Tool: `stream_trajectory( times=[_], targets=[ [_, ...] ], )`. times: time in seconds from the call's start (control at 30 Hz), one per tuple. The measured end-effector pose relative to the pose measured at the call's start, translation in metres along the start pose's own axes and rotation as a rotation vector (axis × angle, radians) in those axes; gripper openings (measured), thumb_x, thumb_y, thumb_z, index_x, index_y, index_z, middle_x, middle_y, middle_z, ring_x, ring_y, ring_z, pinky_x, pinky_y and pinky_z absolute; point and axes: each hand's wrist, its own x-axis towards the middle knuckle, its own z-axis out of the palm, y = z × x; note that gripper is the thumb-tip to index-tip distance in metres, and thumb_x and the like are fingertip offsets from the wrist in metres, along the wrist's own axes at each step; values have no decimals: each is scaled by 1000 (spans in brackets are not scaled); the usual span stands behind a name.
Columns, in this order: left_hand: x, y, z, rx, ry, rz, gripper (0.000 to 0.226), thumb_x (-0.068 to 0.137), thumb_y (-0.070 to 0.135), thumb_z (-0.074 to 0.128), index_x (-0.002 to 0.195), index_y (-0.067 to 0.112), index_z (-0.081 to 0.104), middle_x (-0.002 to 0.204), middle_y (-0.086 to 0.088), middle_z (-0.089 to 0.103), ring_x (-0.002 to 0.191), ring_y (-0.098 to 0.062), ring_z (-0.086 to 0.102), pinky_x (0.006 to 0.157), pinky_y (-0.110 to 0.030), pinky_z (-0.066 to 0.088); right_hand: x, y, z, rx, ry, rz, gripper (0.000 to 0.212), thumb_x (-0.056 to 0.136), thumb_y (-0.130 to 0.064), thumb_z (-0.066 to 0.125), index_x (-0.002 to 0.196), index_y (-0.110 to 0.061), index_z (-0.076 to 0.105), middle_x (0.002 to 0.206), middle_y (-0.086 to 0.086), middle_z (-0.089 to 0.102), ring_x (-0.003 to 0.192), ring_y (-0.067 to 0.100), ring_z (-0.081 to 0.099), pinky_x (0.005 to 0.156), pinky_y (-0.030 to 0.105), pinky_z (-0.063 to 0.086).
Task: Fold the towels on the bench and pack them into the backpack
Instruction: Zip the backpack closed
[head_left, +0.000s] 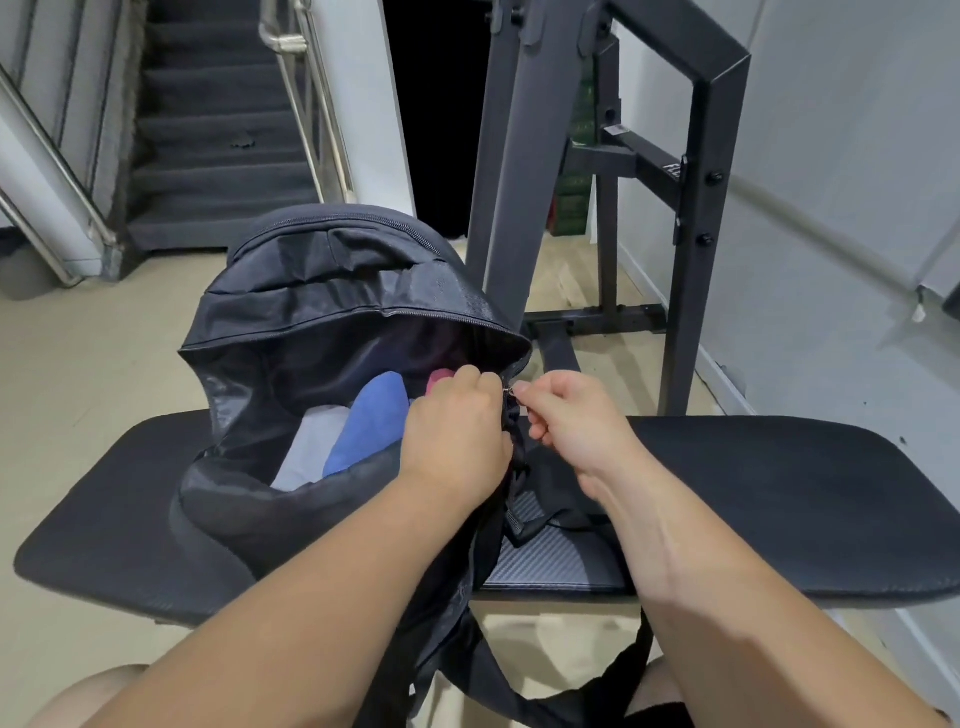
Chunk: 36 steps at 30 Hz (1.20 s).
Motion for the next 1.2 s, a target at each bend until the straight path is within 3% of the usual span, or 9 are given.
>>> stream_trajectory(
  times=[0.17,0.3,0.5,0.6,0.77,0.87,1.0,1.07,1.2],
  targets=[
    [4,-8,-6,-135,1,-42,19,82,24,60,76,18,43,81,5,43,72,-20,47,55,-32,35,2,-5,1,205,-51,8,28,97,-20,64,69,-16,62,62,0,53,55,10,49,53,24,38],
    [5,-17,-10,-218,23,-43,19,81,26,62,72,18,48,79,5,48,67,-20,50,57,-34,43,5,-9,6,297,-50,58,25,95,-19,66,71,-14,63,59,0,50,51,12,46,48,23,34],
    [3,-15,-6,-263,278,49,22,75,29,73,76,19,53,65,7,52,55,-20,54,47,-35,46,2,-21,4,112,-22,-5,34,88,-22,73,59,-14,58,54,1,50,49,11,47,49,22,39],
    [11,-16,-5,-258,320,64,17,76,26,77,74,18,62,63,6,57,55,-21,56,47,-35,48,-1,-20,4,75,12,-51,38,88,-23,75,55,-18,57,50,-9,50,47,3,46,54,21,37],
    [17,-16,-3,-192,272,63,22,82,20,71,68,14,55,63,1,53,54,-27,53,47,-34,40,-7,-20,0,49,-88,-104,18,94,-23,69,78,-17,74,52,-17,56,49,-3,50,55,12,36],
    [19,-16,-6,-196,239,12,23,86,22,66,68,16,53,63,3,52,59,-25,52,53,-32,35,-6,-16,-4,79,-99,-101,20,97,-27,63,90,-23,80,68,-11,61,62,5,53,58,19,40],
    [13,-12,-14,-369,199,-140,23,87,23,63,68,11,57,61,1,57,63,-23,53,57,-38,41,0,0,-1,10,-10,-199,17,91,-10,70,103,-21,75,95,-8,75,87,6,69,76,19,53],
    [12,-12,-16,-542,185,-280,22,86,22,65,68,11,63,61,-3,62,65,-24,57,62,-40,47,0,10,5,-74,-27,-227,24,86,-11,77,108,-19,74,99,-9,74,89,3,69,81,18,53],
    [9,-22,-15,-851,145,-444,29,87,23,66,60,13,64,60,-7,63,58,-22,56,61,-38,49,2,21,16,-281,-17,-362,23,84,-23,81,107,-22,78,95,-17,70,89,3,64,76,13,46]
  ],
)
